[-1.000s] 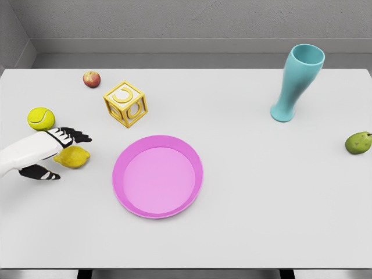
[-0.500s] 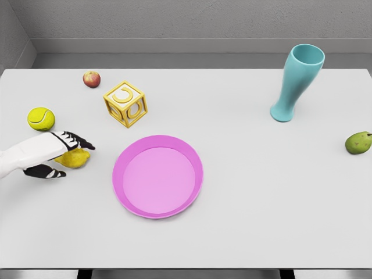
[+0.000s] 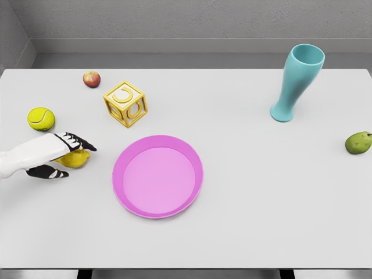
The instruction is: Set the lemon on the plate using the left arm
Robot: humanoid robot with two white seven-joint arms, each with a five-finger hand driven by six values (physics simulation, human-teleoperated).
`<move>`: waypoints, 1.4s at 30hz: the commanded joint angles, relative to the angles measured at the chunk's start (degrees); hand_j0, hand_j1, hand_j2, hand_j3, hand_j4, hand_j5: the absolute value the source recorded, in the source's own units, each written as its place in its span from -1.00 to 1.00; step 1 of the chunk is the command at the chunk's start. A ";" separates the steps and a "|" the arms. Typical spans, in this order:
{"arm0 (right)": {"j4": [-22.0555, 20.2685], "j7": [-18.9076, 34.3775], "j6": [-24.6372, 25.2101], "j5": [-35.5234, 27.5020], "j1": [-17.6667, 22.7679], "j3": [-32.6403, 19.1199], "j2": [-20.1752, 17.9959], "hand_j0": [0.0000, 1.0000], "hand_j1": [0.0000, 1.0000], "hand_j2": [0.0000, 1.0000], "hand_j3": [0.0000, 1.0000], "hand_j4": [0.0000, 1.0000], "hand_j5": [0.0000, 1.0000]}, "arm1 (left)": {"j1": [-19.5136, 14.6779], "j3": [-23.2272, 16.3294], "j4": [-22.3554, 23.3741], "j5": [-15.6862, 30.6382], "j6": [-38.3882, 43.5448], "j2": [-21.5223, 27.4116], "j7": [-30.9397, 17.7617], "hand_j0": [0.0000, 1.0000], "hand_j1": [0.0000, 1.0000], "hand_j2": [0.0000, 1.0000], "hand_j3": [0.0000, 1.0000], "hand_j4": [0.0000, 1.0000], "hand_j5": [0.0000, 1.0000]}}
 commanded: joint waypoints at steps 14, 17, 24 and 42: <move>0.00 0.06 0.00 0.04 0.00 -0.01 0.00 1.00 1.00 1.00 1.00 1.00 1.00 | -0.17 0.13 0.07 -0.42 0.07 0.02 -1.32 0.24 0.24 0.24 0.24 0.24 0.24; 0.00 0.06 0.00 0.04 0.00 -0.01 0.00 1.00 1.00 1.00 1.00 1.00 1.00 | -0.18 0.13 0.07 -0.42 0.07 0.11 -1.23 0.17 0.17 0.17 0.17 0.17 0.17; 0.00 -0.02 0.00 -0.05 0.00 -0.01 0.00 1.00 1.00 1.00 1.00 1.00 1.00 | -0.18 0.04 -0.02 -0.33 0.07 0.02 -1.23 0.00 0.00 0.00 0.00 0.00 0.00; 0.00 0.06 0.00 -0.05 0.00 -0.01 0.00 1.00 1.00 1.00 1.00 1.00 1.00 | -1.05 0.31 -6.00 0.37 0.07 -0.06 -1.15 0.02 0.02 0.02 0.02 0.02 0.02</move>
